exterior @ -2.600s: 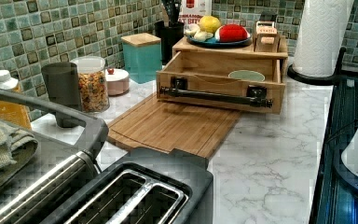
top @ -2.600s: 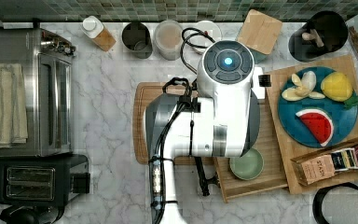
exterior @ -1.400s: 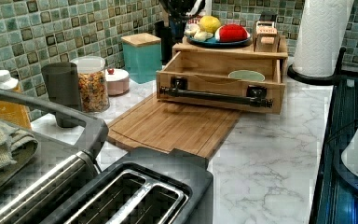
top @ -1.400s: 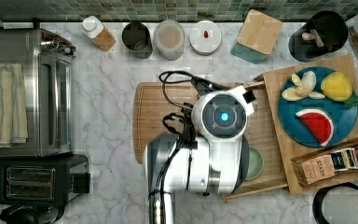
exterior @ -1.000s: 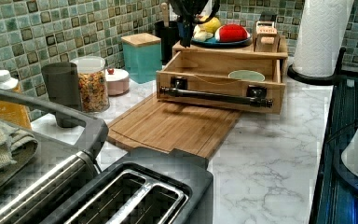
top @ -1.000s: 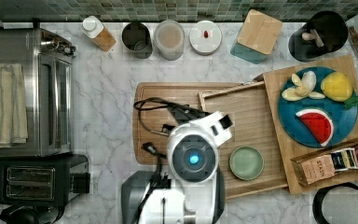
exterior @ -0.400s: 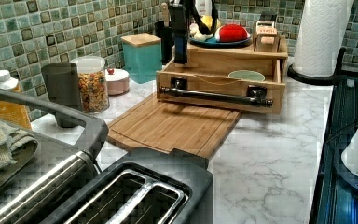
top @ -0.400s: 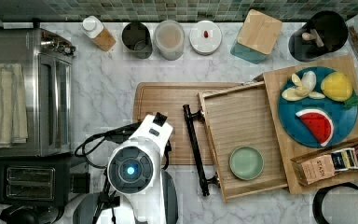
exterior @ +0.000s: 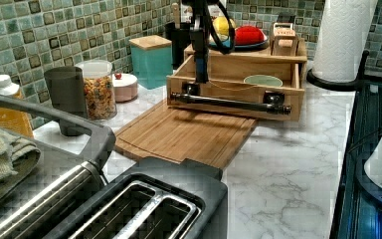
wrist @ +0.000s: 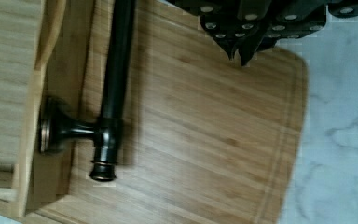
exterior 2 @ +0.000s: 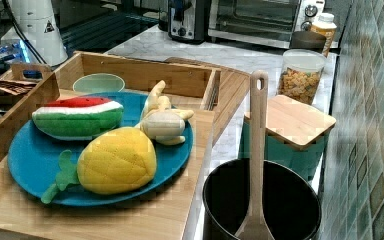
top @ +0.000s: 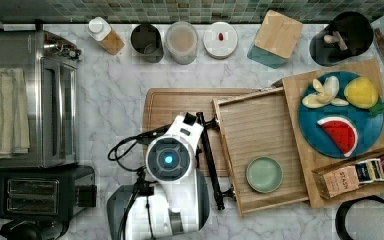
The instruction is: Close the drawer.
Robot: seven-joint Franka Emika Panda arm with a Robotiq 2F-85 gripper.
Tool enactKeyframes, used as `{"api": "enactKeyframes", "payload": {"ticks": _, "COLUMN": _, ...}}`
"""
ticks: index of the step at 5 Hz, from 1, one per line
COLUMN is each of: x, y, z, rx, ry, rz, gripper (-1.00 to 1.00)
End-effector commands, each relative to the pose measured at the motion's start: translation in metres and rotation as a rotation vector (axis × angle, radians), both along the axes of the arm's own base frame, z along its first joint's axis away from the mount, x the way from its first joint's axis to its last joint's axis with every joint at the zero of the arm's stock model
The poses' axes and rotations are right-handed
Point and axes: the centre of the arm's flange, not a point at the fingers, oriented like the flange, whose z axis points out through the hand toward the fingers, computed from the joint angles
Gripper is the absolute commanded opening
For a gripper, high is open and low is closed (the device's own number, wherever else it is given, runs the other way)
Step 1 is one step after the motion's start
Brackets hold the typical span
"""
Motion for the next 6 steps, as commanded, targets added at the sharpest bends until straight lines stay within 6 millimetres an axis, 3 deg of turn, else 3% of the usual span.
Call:
{"api": "enactKeyframes", "payload": {"ticks": 1, "x": -0.042, "y": -0.01, "z": -0.085, "rx": -0.044, "ry": 0.074, "rz": 0.023, "gripper": -1.0}}
{"api": "enactKeyframes", "payload": {"ticks": 3, "x": -0.055, "y": -0.007, "z": -0.108, "rx": -0.061, "ry": 0.033, "rz": 0.025, "gripper": -1.0}}
{"api": "enactKeyframes", "payload": {"ticks": 4, "x": -0.059, "y": -0.013, "z": -0.104, "rx": -0.07, "ry": 0.011, "rz": 0.006, "gripper": -1.0}}
{"api": "enactKeyframes", "payload": {"ticks": 6, "x": -0.049, "y": -0.045, "z": -0.105, "rx": -0.083, "ry": -0.015, "rz": -0.026, "gripper": -1.0}}
